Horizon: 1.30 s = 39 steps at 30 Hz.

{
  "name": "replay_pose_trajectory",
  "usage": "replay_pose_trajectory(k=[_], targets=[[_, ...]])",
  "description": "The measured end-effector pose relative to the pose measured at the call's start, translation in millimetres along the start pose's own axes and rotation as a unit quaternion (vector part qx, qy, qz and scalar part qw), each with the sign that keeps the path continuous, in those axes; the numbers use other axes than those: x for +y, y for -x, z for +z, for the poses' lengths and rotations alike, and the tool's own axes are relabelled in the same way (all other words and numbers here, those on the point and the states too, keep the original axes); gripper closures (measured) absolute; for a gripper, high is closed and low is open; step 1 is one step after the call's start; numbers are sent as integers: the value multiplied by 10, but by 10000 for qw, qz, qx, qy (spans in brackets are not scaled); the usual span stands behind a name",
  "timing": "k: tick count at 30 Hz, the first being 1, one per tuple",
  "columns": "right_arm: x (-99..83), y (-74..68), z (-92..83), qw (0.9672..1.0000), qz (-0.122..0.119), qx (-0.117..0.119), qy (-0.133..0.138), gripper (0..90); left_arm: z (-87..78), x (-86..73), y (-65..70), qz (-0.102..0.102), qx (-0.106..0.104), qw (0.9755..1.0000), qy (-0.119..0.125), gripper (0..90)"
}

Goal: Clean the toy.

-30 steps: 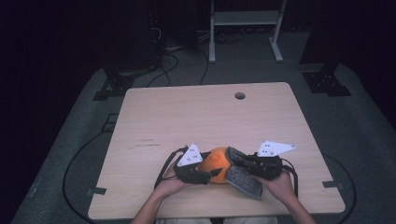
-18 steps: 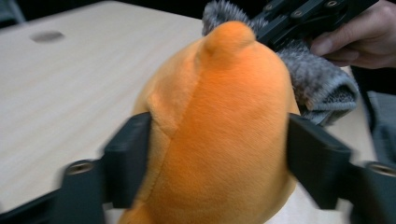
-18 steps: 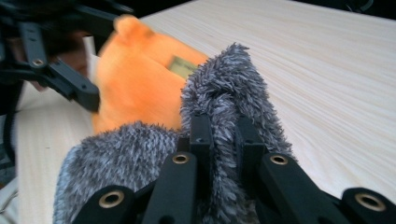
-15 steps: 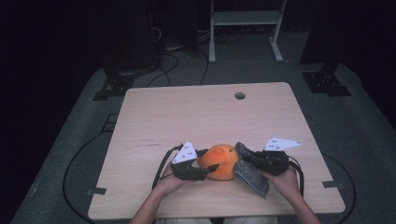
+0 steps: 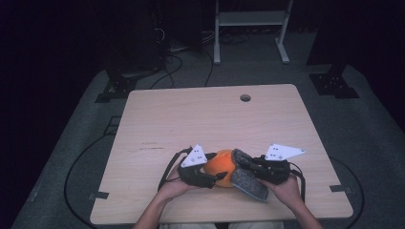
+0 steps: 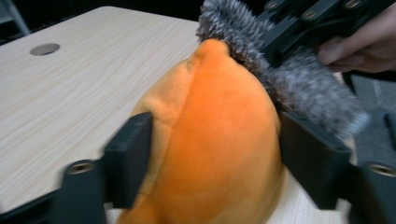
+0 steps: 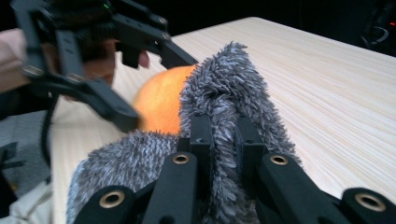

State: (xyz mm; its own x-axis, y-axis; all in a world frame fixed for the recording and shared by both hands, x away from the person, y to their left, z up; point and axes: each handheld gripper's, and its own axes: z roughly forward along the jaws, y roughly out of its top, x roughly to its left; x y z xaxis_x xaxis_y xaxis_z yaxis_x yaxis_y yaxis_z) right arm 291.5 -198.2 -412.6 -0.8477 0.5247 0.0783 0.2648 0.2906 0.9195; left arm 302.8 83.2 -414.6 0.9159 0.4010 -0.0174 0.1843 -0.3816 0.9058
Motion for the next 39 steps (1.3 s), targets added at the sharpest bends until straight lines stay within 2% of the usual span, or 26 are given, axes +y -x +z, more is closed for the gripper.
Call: replay_pose_trajectory(k=[2, 4, 6, 8, 10, 12, 15, 17, 19, 21, 22, 24, 25, 27, 29, 30, 31, 33, 36, 37, 39], targets=[[-26, 42, -5, 9999, 103, -22, 20, 805, -22, -30, -50, -119, -43, 9999, 103, 162], [-38, 73, -14, 9999, 140, -81, 20, 805, -11, -87, -94, -135, -43, 9999, -36, 114], [-51, 100, -22, 9998, 203, -75, 41, 805, 39, -164, -123, -192, -52, 9996, -191, 114], [-69, 119, -24, 9997, 248, -74, 39, 805, 78, -211, -120, -177, -105, 9997, -97, 152], [-90, 145, -33, 9995, 269, -138, 60, 804, 60, -195, -98, -42, 54, 10000, 60, 264], [-112, 202, -56, 9990, 408, -195, 66, 804, 52, -166, -74, -50, 178, 9998, 111, 344], [-161, 295, -81, 9973, 577, -433, -100, 804, -6, -81, -55, -42, 276, 9995, 177, 383], [-153, 307, -122, 9970, 637, -440, 26, 804, -47, -33, -55, -56, 306, 9995, 102, 391], [-77, 238, -169, 9979, 509, -271, 282, 804, -63, -1, -43, -32, 330, 9994, -69, 394], [3, 132, -170, 9982, 342, -2, 487, 804, -46, 6, -19, -23, 311, 9995, -79, 396], [29, 77, -147, 9985, 216, 72, 494, 804, -35, 11, -10, -59, 306, 9995, -90, 396], [37, -5, -79, 9994, -18, 7, 354, 804, -21, 13, 5, -49, 329, 9994, -136, 398], [18, -6, -56, 9995, -23, -22, 320, 804, -17, 4, 1, -62, 348, 9993, -143, 399], [-28, 67, -40, 9996, 120, -84, 252, 804, -26, -6, -19, -161, 382, 9991, -100, 402], [-82, 152, -44, 9991, 202, -367, 34, 804, -44, -13, -54, -266, 353, 9990, -61, 402], [-111, 185, -51, 9988, 270, -409, -40, 804, -49, -15, -64, -318, 337, 9989, -33, 402], [-124, 193, -67, 9987, 309, -403, 2, 804, -54, -10, -71, -348, 335, 9988, -54, 402], [-75, 140, -102, 9991, 242, -279, 198, 804, -60, 7, -71, -372, 352, 9987, -62, 402], [46, -24, -110, 9990, -64, 85, 437, 803, -49, 35, -59, -391, 371, 9985, -134, 402], [68, -73, -88, 9989, -169, 168, 410, 803, -49, 42, -55, -415, 383, 9983, -154, 401], [59, -124, -28, 9991, -313, 129, 254, 804, -52, 44, -50, -421, 378, 9983, -159, 396]])
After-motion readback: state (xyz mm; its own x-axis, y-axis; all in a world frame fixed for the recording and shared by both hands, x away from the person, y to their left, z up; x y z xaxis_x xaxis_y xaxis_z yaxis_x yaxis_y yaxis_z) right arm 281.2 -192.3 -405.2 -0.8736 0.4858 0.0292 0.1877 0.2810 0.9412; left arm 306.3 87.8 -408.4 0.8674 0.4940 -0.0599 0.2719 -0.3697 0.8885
